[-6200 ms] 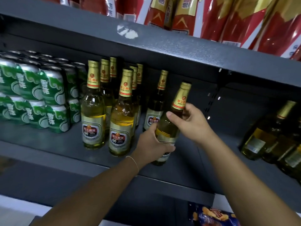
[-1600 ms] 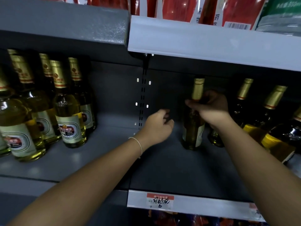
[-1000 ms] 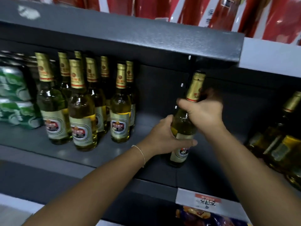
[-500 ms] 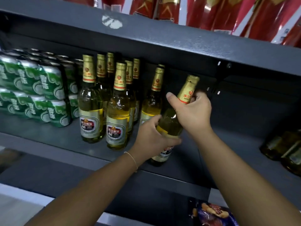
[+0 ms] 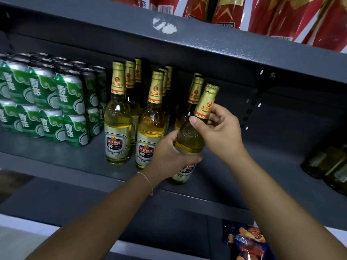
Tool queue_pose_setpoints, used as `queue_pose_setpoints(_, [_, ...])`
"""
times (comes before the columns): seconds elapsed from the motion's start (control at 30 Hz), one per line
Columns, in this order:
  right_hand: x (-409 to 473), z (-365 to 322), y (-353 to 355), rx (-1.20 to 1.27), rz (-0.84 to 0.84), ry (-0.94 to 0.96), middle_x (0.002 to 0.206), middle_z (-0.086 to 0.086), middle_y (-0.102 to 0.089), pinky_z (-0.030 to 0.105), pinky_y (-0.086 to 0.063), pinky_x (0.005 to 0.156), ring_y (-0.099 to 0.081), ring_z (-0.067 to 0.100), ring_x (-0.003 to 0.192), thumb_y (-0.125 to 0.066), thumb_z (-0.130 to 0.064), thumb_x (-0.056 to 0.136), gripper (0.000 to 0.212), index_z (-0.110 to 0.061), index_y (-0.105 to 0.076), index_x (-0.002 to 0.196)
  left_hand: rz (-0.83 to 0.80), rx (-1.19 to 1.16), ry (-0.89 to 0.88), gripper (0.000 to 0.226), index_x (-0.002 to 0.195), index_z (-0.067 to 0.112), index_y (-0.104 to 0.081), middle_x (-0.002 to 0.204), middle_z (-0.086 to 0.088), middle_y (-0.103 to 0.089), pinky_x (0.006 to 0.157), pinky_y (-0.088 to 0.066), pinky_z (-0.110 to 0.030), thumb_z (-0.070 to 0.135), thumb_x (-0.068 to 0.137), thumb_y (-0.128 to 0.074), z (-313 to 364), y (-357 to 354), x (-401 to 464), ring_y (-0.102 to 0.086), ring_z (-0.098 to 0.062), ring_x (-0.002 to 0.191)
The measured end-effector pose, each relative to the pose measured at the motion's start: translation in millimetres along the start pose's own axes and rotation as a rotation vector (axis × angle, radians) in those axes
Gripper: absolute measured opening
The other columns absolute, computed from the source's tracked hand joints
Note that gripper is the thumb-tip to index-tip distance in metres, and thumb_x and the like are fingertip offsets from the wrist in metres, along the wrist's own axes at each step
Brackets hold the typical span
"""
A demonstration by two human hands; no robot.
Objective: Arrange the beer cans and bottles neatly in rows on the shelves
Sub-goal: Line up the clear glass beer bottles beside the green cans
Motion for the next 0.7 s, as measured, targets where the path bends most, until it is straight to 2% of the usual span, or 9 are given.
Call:
queue_pose_setpoints(0.17, [0,0,-9,0.000,0.021,0.023,0.100,-0.002,-0.074,0.028,-0.059,0.084,-0.071,0.010,0.095,-0.078,-0.010,0.083,0.032,-0.020,-0.067,0.111,0.004,-0.011,0.016,0.056,0.108,0.024,-0.064,0.099,0.009,-0.073,0.087,-0.057,-0.037,0.027,0.059,-0.091,-5,2,-1,-0.069,-0.006,0.092])
queue_pose_setpoints(0.37, [5,3,-18,0.016,0.038,0.002,0.099,-0.005,-0.075,0.034,-0.060,0.087,-0.071,0.008,0.096,-0.078,-0.011,0.084,0.032,-0.027,-0.066,0.109,0.032,0.071,0.017,0.050,0.107,0.034,-0.059,0.102,0.016,-0.070,0.089,-0.055,-0.030,0.035,0.066,-0.086,-13,4,-9,-0.065,0.003,0.095])
queue_pose_setpoints(0.53, [9,8,-20,0.077,0.042,-0.037,0.102,-0.004,-0.075,0.041,-0.059,0.090,-0.072,0.010,0.098,-0.077,-0.009,0.085,0.031,-0.028,-0.066,0.108,0.089,0.206,-0.038,0.047,0.117,0.034,-0.058,0.109,0.016,-0.068,0.091,-0.055,-0.031,0.033,0.074,-0.077,-39,4,-29,-0.063,0.001,0.102])
queue_pose_setpoints(0.7, [12,12,-22,0.073,0.039,-0.042,0.103,-0.004,-0.075,0.042,-0.060,0.089,-0.072,0.011,0.099,-0.076,-0.012,0.086,0.031,-0.033,-0.065,0.105,0.096,0.347,-0.020,0.040,0.114,0.030,-0.059,0.107,0.014,-0.068,0.089,-0.055,-0.030,0.037,0.077,-0.074,-61,4,-36,-0.062,0.000,0.101])
Point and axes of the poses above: each hand's wrist, its own x-axis towards the middle knuckle, its own y-axis out of the back of the hand, z = x × y, the point moved 2 cm from there along x, towards the middle knuckle
